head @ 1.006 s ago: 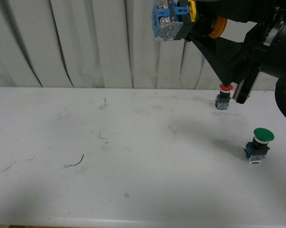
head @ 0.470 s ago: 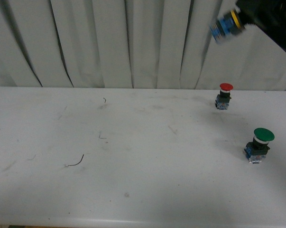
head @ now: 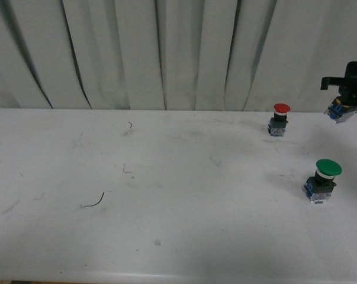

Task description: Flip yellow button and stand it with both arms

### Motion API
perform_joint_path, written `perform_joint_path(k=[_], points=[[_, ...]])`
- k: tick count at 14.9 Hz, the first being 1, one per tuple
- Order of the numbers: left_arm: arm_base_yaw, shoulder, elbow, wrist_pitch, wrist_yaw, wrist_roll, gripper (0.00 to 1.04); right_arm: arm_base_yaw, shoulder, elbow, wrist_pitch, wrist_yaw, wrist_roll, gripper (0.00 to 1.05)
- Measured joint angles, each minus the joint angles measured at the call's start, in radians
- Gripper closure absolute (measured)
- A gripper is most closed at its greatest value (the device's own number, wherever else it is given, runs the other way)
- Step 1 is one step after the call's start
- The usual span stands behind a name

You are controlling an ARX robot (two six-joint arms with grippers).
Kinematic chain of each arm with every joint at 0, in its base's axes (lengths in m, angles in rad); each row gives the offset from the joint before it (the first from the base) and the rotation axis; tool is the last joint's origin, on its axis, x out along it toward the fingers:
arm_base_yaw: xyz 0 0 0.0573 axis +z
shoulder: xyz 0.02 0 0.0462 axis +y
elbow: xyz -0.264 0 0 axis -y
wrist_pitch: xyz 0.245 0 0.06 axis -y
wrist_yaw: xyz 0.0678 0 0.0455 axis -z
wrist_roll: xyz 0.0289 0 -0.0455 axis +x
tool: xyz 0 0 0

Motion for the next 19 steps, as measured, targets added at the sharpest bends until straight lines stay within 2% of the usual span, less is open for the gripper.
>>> perform_joint_path(k=[3,7,10,16,19], points=[[0.000,0.000,0.000,0.000,0.000,0.000,0.07,0.064,0.118,0.137,-0.103,0.084,0.041,0.70],[0.000,0.000,0.000,0.000,0.000,0.000,0.07,0.089,0.161,0.179,-0.134,0.114,0.069,0.70],[0.000,0.000,0.000,0.000,0.000,0.000,0.07,0.138,0.251,0.260,-0.182,0.189,0.120,0.70],[0.000,0.000,0.000,0.000,0.000,0.000,0.07,0.113,0.319,0.314,-0.182,0.336,0.186,0.70],[0.000,0.000,0.000,0.000,0.000,0.000,0.07,0.097,0.337,0.315,-0.185,0.315,0.190,0.70]])
